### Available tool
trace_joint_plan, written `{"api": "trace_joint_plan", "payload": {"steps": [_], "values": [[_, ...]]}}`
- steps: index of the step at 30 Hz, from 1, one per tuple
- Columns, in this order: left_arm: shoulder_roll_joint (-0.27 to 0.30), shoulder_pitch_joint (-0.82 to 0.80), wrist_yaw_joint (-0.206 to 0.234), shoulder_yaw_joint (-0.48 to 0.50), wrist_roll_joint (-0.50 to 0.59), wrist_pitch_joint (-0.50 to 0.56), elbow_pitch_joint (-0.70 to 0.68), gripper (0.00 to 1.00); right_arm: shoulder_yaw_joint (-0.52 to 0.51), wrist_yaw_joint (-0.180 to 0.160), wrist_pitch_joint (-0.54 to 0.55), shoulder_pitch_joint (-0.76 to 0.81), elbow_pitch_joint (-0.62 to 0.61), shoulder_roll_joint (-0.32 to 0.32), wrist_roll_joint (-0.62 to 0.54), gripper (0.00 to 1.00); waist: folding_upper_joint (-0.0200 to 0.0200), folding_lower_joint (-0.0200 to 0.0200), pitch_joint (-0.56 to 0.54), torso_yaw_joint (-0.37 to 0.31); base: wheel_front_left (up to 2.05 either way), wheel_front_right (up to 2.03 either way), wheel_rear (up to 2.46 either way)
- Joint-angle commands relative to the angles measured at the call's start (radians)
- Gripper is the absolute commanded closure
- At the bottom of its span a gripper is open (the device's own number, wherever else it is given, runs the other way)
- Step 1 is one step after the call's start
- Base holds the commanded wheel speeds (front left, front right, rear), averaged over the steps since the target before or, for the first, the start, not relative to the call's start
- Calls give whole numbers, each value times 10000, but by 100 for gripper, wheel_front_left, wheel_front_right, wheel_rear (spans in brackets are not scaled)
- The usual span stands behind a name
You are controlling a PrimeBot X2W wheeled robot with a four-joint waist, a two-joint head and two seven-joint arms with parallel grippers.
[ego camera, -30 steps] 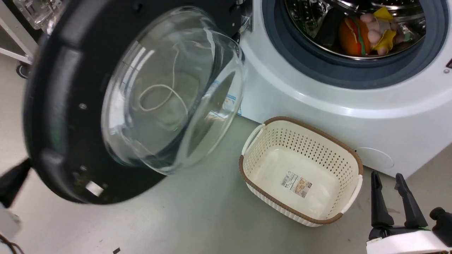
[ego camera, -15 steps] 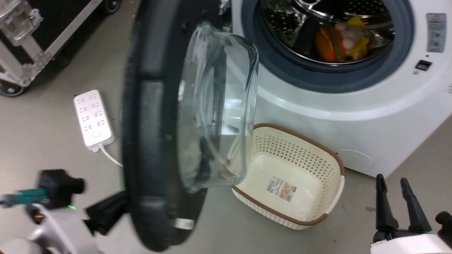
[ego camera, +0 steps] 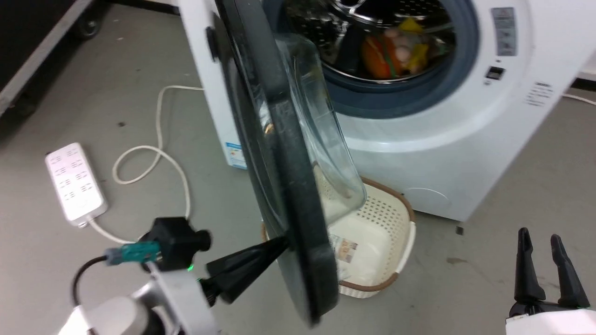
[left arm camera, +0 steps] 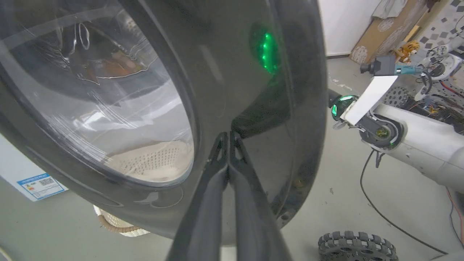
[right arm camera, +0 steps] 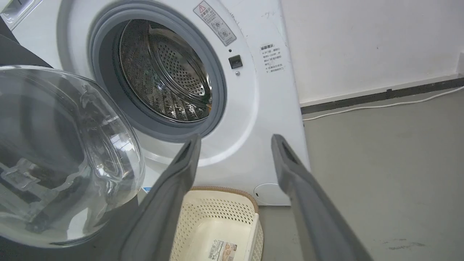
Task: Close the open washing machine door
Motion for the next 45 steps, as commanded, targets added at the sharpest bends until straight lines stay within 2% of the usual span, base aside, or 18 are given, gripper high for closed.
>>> {"api": "trace_joint_plan", "payload": {"steps": [1, 11, 16, 17, 18, 22, 28, 37, 45], "values": [[-411, -421, -44, -235, 101, -132, 271, 100, -29, 10, -45, 8, -68, -8, 56, 0, -1, 0, 65, -419, 0, 0, 0], [-1922, -1847, -44, -1125, 221, -622, 2111, 100, 35, 10, -45, -103, -140, -8, 220, 0, -1, 0, 322, -1793, 0, 0, 0], [-2445, -2317, -20, -1101, 436, -793, 3200, 100, 110, 10, -45, -128, -197, -8, 303, 0, -1, 0, 467, -2358, 0, 0, 0], [-2726, -2542, 56, -1063, 558, -898, 3696, 100, 153, 10, -45, -139, -226, -8, 346, 0, -1, 0, 548, -2638, 0, 0, 0], [-2726, -2542, 56, -1063, 558, -898, 3696, 100, 153, 10, -45, -139, -226, -8, 346, 0, -1, 0, 548, -2638, 0, 0, 0], [-3336, -3088, 237, -914, 697, -1098, 4790, 100, 282, 10, -45, -196, -289, -8, 495, 0, -1, 0, 752, -3301, 0, 0, 0], [-3836, -3613, 354, -711, 756, -1356, 5759, 100, 428, 10, -45, -195, -315, -8, 626, 0, -1, 0, 889, -3753, 0, 0, 0], [-4508, -4387, 198, -605, 615, -1555, 7183, 100, 518, 10, -46, -193, -339, -8, 673, 0, -1, 0, 905, -3923, 0, 0, 0], [-4571, -4277, 84, -209, -60, -1951, 7248, 100, 540, 10, -46, 29, -200, -8, 483, 0, -1, 0, 65, -3386, 0, 0, 0]]}}
